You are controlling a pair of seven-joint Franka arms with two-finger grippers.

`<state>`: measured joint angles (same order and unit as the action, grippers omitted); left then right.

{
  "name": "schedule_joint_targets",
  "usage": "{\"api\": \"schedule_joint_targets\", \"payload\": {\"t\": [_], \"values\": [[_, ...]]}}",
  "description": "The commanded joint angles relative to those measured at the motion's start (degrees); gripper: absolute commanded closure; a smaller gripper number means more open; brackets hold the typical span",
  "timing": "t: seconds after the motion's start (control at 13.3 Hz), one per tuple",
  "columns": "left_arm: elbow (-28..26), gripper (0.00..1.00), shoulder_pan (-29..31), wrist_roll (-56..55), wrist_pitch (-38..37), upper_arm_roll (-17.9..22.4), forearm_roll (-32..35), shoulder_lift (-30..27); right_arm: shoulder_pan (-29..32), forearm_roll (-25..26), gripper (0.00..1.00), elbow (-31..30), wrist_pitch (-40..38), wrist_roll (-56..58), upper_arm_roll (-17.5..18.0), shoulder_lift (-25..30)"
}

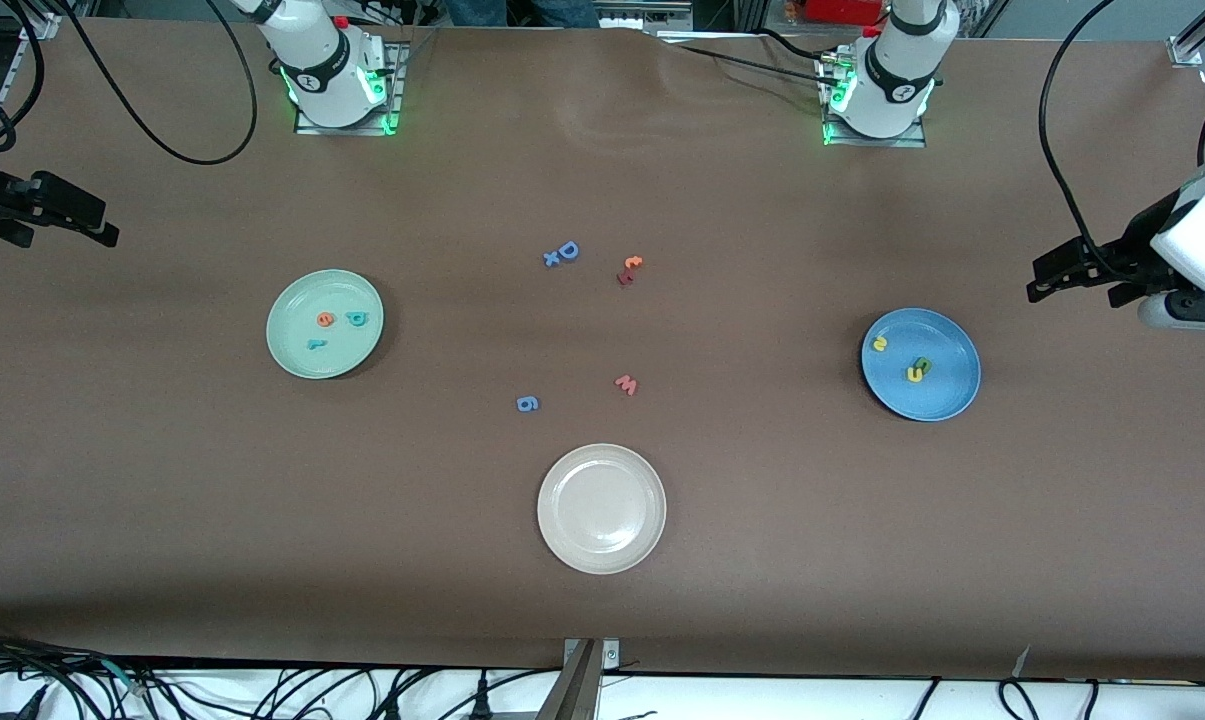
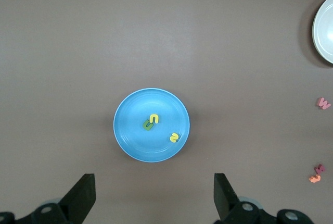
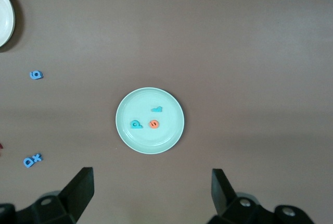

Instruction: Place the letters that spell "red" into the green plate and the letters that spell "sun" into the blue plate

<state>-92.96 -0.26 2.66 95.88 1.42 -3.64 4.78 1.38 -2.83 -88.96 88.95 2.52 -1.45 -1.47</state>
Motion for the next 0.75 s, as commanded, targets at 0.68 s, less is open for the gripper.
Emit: {"api": "schedule_joint_targets", "payload": {"t": [0.68], "values": [[6.47, 0.0, -0.97, -0.29, -1.14, -1.15, 1.09, 0.75, -0.15, 3.35, 0.0, 0.02, 4.12, 0.81, 0.66, -0.11]]}}
